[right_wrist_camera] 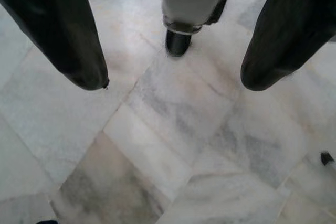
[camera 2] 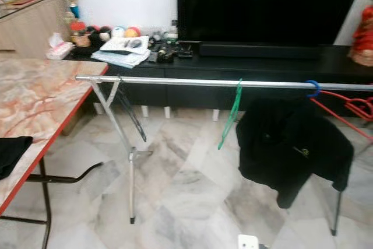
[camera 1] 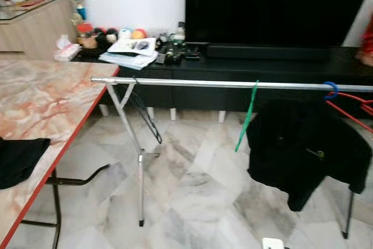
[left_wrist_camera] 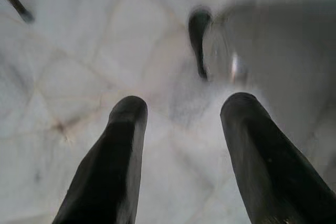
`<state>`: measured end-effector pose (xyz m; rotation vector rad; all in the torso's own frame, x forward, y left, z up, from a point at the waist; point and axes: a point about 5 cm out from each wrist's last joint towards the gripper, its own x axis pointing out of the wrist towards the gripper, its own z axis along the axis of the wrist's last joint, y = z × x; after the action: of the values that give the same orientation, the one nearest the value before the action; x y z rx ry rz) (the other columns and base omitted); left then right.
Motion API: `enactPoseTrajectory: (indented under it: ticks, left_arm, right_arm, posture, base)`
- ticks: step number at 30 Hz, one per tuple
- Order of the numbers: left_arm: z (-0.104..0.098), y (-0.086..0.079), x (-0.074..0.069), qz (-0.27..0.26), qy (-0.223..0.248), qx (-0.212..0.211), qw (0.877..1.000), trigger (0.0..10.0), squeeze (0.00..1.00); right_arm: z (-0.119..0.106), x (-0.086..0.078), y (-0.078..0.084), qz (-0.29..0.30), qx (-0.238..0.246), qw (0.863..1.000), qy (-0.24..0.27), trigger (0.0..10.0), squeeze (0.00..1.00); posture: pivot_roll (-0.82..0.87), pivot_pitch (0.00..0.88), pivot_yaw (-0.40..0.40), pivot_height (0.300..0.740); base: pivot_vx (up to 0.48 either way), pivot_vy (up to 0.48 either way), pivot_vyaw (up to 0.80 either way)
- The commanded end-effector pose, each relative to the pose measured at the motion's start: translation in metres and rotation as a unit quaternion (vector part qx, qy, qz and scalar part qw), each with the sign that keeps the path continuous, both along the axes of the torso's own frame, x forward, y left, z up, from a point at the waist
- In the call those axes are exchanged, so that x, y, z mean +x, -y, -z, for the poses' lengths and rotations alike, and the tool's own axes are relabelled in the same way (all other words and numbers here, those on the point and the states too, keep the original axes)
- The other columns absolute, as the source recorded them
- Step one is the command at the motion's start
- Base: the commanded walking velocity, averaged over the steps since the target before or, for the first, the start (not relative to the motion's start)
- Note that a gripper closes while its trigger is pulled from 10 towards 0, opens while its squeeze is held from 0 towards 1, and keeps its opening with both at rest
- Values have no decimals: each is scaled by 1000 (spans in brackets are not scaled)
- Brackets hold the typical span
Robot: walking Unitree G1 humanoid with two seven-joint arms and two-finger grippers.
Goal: Hang hanger
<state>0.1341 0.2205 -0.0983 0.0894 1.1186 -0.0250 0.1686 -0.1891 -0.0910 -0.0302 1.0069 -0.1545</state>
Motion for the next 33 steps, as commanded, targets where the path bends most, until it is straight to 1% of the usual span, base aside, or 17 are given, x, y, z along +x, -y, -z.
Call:
enactPoseTrajectory:
  ticks: [1,7,12,16,19,21,24,27,29,33]
  left_arm:
    - [4,-1,-13,-9,-21,-4,1000,10000,0]
    - [4,-1,-13,-12,-19,-5,1000,10000,0]
    - [4,-1,-12,-11,-19,-5,1000,10000,0]
    - [4,-1,-13,-9,-19,-4,1000,10000,0]
    - [4,-1,-12,-6,-18,-3,1000,10000,0]
    - [4,0,-11,9,-19,-2,1000,10000,0]
    - [4,-1,-11,13,-20,2,1000,10000,0]
    - [4,-1,-12,9,-21,3,1000,10000,0]
    - [4,-1,-12,0,-21,2,1000,10000,0]
    - [4,-1,-12,1,-20,1,1000,10000,0]
  right_arm:
    - [-4,9,1,1,0,1000,12,10000,0]
    - [-3,6,3,4,0,1000,11,10000,0]
    - [-1,0,6,9,1,1000,5,10000,0]
    - [2,-7,8,7,-1,1000,-4,10000,0]
    - [1,-6,10,6,-2,1000,-4,10000,0]
    - [1,-5,10,6,-2,1000,-4,10000,0]
    - [1,-7,12,6,-3,1000,-5,10000,0]
    - [0,-3,11,4,-3,1000,-3,10000,0]
    - [-2,2,8,2,-3,1000,-1,10000,0]
    - [-2,3,8,1,-4,1000,0,10000,0]
  posture:
    - [58,29,27,740]
    - [58,29,27,740]
    - [59,31,28,740]
    - [59,32,28,740]
    - [59,32,28,740]
    - [59,32,28,740]
    - [59,32,29,740]
    - [59,32,29,740]
    - [59,32,29,740]
    - [59,31,28,740]
  base:
    - [0,0,0]
    - [0,0,0]
    - [0,0,0]
    - [0,0,-728]
    - [0,0,-785]
    - [0,0,-781]
    - [0,-480,-781]
    - [0,-342,-781]
    - [0,0,-778]
    - [0,0,-777]
